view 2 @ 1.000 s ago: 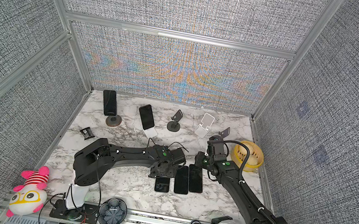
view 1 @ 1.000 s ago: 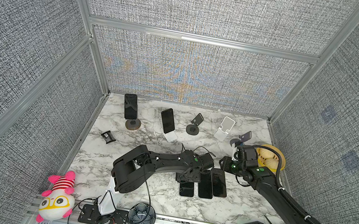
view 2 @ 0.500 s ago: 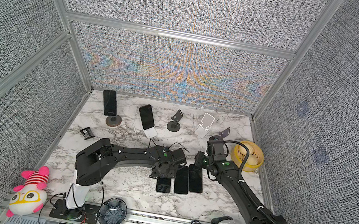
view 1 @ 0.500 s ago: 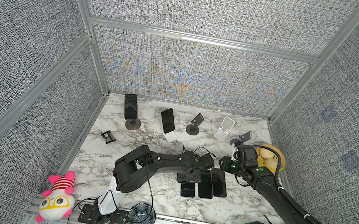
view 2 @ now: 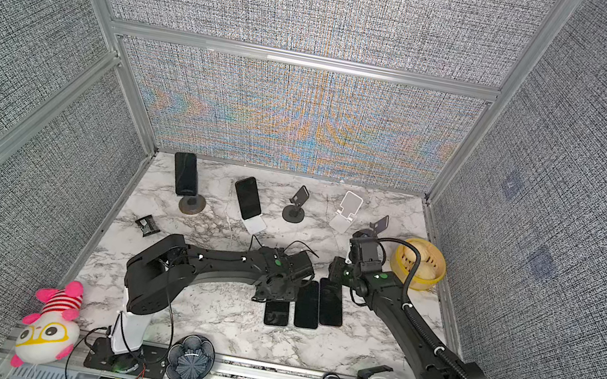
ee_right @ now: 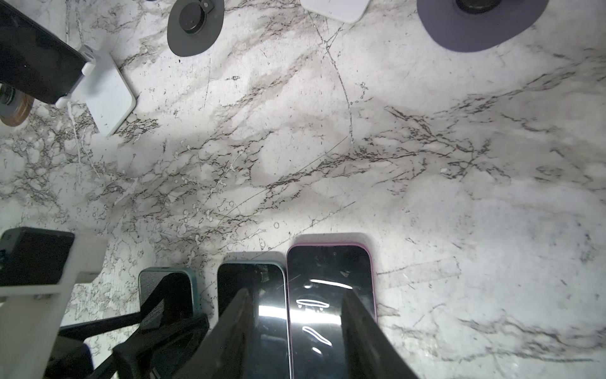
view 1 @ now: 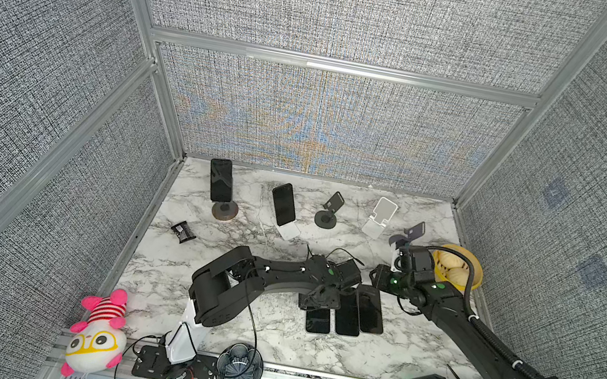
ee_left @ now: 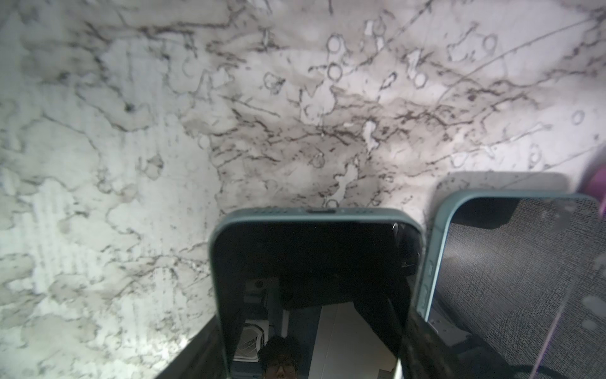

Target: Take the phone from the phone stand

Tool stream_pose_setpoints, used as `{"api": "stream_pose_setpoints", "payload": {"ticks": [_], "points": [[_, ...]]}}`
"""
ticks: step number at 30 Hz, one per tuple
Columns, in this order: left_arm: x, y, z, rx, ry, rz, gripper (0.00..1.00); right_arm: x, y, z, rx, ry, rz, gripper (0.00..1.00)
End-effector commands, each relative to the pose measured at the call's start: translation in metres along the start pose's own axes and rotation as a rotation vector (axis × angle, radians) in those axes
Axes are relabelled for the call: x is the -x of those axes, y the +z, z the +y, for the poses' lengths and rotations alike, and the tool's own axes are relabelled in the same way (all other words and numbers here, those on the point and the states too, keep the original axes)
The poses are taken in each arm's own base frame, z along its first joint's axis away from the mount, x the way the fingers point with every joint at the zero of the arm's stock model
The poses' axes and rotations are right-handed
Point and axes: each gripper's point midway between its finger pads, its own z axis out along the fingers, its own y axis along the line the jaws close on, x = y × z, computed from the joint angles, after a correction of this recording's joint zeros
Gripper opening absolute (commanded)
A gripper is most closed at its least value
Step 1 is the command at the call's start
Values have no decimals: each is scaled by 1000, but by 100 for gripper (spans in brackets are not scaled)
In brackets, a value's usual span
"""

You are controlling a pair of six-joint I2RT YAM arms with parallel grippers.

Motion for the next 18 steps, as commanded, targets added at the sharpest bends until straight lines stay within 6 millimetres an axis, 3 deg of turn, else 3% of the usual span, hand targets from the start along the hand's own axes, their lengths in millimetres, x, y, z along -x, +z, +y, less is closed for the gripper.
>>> {"api": "stream_pose_setpoints", "payload": {"ticks": [1,18], "points": [[-3,0,-9,-48,3,16,64,2,-1,1,7,-6,-7,47],[-6,2,-9,-79,15,14,86,1,-7,0,1,-4,-12,47]]}}
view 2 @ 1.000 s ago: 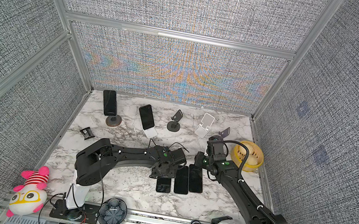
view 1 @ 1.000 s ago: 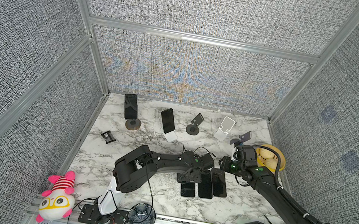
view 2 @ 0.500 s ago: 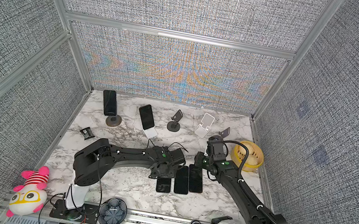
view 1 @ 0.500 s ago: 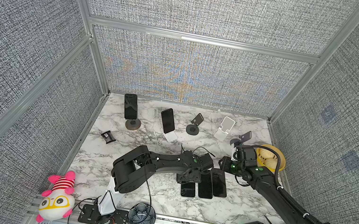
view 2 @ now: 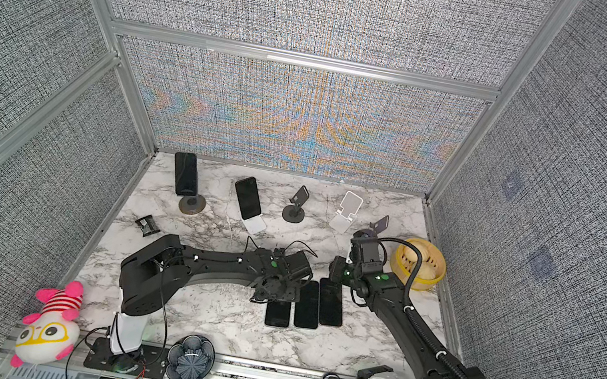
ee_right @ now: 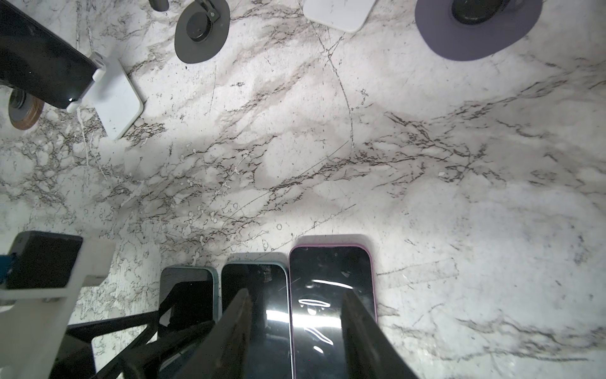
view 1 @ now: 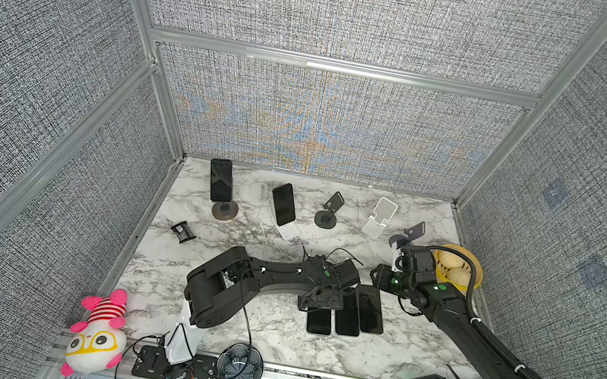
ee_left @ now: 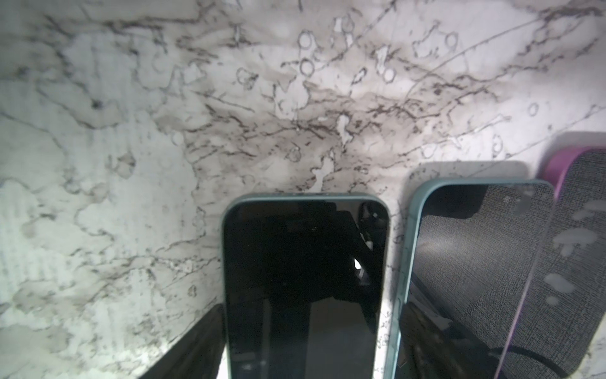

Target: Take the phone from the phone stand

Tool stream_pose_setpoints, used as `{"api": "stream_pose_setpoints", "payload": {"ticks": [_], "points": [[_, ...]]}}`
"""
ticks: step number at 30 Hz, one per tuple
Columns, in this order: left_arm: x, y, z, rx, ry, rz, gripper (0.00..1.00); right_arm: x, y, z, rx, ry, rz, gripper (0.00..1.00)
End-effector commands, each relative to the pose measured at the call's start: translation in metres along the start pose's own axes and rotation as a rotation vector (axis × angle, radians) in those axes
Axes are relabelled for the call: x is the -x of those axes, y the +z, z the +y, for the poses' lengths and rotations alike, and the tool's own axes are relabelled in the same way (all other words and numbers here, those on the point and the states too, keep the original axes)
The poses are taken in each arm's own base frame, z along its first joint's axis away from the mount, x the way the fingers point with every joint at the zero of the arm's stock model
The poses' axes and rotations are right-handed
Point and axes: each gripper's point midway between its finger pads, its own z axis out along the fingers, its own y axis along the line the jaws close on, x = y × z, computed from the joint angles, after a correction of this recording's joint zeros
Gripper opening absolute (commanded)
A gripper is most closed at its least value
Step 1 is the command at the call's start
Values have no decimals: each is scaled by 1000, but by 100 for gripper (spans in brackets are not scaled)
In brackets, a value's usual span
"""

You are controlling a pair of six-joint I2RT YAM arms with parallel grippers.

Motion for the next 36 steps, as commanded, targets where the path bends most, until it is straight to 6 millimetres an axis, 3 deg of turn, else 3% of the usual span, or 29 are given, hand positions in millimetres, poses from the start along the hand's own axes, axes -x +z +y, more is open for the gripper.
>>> {"api": "stream_pose_setpoints", "payload": {"ticks": [1,7,11,15,20,25,36], "points": [[-1,-6,-6,-38,5,6,85,-2,-2,-1,-7,-1,6,47],[9,-30,-8,-69,27,-52,85,0,-2,-1,-5,-2,4,47],[10,-41,11,-11,51,-70,82,0,-2,0,-5,-4,6,47],[2,-45,38,52,34,-51,63,0,-3,-1,-9,-7,6,47],[-10,-39,57,93,-25,-18,36,0,-1,-1,-9,-5,8,47],[-21,-23,50,94,-37,51,29,2,0,1,-1,-3,5,47],[-23,-8,35,62,-25,80,28,1,-3,-2,-15,-9,0,47]]}}
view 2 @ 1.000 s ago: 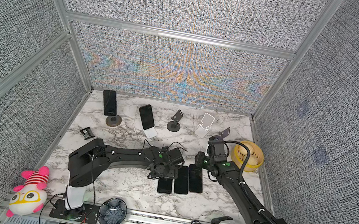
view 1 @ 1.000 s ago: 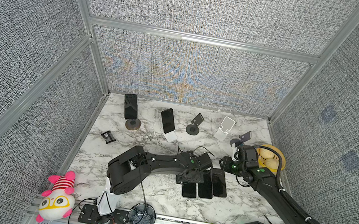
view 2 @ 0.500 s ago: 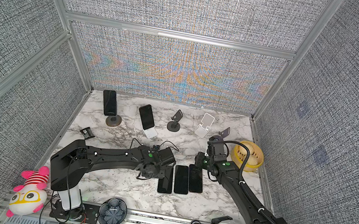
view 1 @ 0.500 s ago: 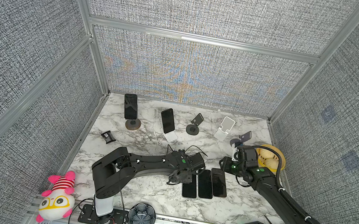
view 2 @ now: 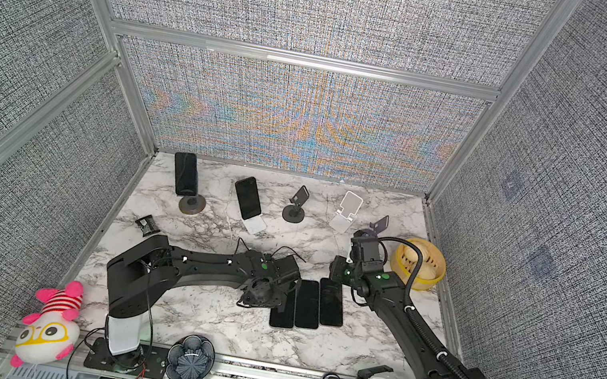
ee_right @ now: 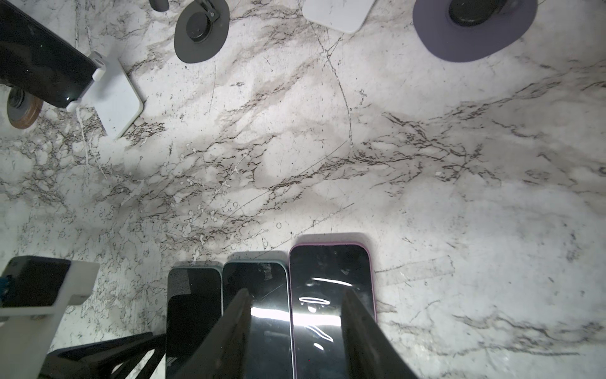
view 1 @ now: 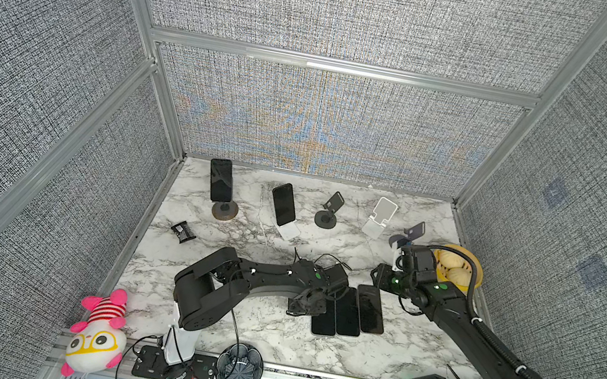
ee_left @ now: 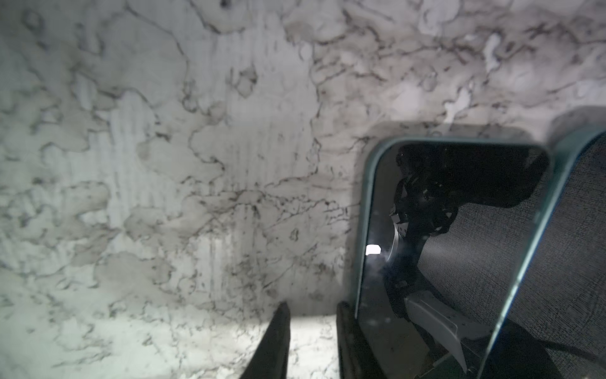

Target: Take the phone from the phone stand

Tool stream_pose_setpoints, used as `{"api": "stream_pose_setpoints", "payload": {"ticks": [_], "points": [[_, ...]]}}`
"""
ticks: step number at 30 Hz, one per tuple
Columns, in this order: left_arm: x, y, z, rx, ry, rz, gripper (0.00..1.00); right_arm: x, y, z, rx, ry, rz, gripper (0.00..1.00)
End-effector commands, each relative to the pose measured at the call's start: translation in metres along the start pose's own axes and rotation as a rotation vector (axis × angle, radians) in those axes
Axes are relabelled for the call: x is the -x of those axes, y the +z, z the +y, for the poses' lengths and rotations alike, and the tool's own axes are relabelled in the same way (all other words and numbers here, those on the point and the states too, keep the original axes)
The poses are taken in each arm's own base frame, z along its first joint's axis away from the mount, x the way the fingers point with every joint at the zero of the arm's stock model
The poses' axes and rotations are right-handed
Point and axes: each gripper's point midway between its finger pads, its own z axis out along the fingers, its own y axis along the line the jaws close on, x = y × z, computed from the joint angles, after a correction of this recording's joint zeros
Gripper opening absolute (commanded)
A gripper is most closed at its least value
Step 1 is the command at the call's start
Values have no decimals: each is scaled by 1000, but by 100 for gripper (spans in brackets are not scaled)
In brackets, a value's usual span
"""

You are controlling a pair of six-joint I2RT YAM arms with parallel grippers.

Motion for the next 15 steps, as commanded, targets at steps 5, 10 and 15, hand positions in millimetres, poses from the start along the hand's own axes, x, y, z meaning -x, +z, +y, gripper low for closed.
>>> {"api": "stream_pose_setpoints", "payload": {"ticks": [5,10,15], "points": [[3,-6,-4,-15,3,-13,29,0,-1,-2,-9,-5,-6,47],[11,-19,5,8,33,-62,40,-1,-1,-2,-8,-2,-4,47],[25,-42,11,22,65,-135,66,-1,0,-2,-5,0,-4,46]]}}
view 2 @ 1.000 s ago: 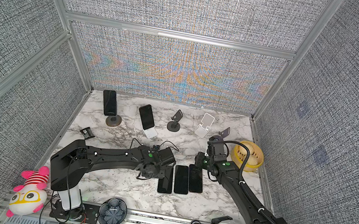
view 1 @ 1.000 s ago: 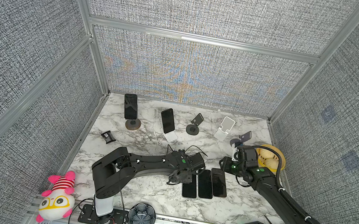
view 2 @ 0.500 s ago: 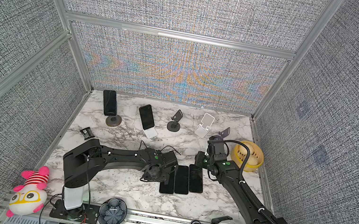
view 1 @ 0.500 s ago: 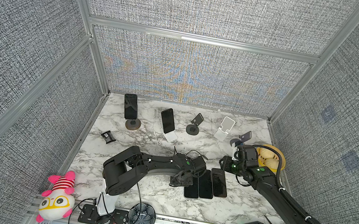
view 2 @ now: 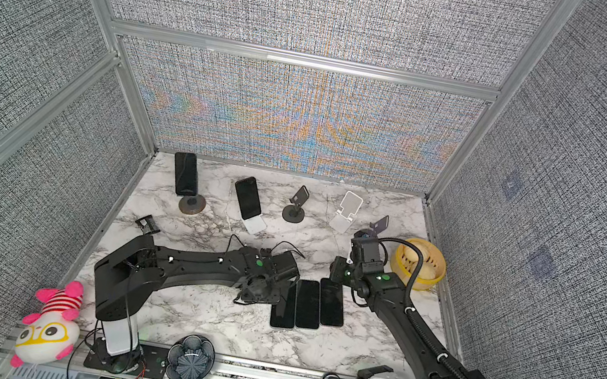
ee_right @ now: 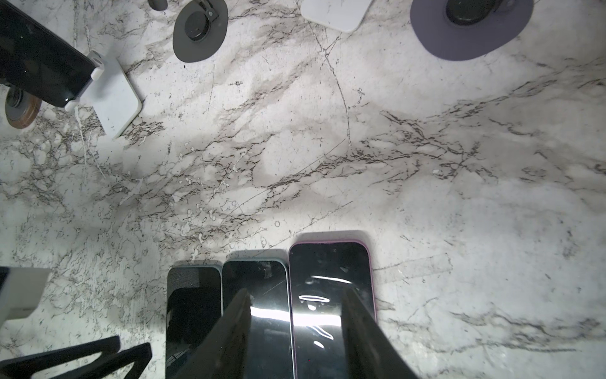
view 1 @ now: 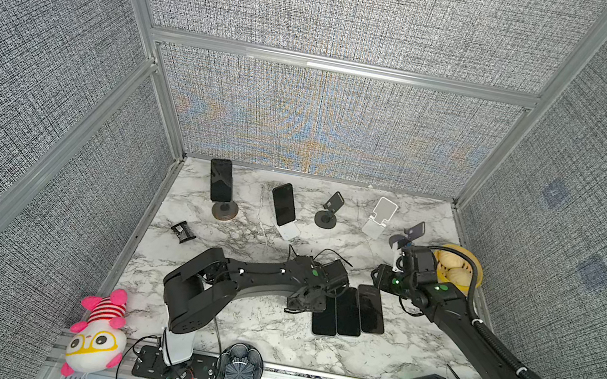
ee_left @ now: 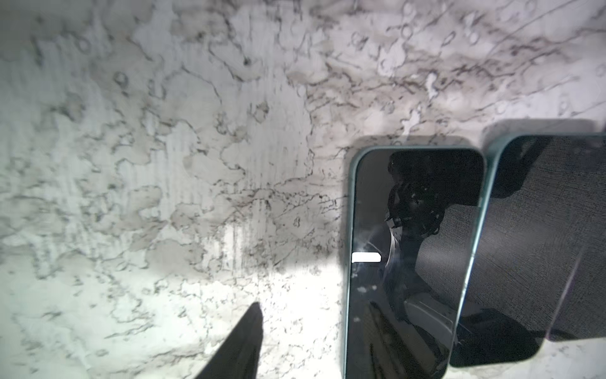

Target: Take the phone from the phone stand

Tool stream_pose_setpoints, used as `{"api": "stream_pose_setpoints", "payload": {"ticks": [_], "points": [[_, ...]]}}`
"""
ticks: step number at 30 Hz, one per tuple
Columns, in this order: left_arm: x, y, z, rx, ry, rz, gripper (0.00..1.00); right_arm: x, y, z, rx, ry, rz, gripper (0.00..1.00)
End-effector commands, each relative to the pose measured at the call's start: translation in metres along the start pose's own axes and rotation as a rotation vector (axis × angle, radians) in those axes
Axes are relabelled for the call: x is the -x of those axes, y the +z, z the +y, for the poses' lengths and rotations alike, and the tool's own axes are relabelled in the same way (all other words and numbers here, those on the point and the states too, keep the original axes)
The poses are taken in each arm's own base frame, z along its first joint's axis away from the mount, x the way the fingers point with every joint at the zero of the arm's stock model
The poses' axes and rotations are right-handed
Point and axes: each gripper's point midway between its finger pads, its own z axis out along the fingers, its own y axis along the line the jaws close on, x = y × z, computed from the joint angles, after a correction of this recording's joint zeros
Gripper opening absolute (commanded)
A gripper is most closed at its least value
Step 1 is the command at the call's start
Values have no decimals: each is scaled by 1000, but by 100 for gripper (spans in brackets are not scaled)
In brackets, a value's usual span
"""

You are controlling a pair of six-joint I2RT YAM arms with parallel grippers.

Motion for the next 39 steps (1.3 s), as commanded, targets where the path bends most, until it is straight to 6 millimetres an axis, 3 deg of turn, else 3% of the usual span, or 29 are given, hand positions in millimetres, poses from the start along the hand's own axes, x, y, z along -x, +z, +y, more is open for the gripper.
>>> {"api": "stream_pose_setpoints", "payload": {"ticks": [1,6,10,17,24,30,39], "points": [[14,-12,11,44,41,-64,71,1,1,0,1,0,-3,47],[33,-31,17,41,62,-140,88,1,0,3,19,-13,-2,47],[56,-58,31,44,110,-236,95,6,-3,10,45,-38,-13,47],[102,-121,77,-21,122,-448,98,26,-9,34,121,-85,-61,47],[128,-170,134,6,124,-658,99,48,-17,82,138,-264,-101,52],[134,-177,177,102,111,-705,99,64,-6,141,185,-417,-144,75],[148,-153,216,52,-33,-608,99,88,44,218,295,-541,-165,88]]}}
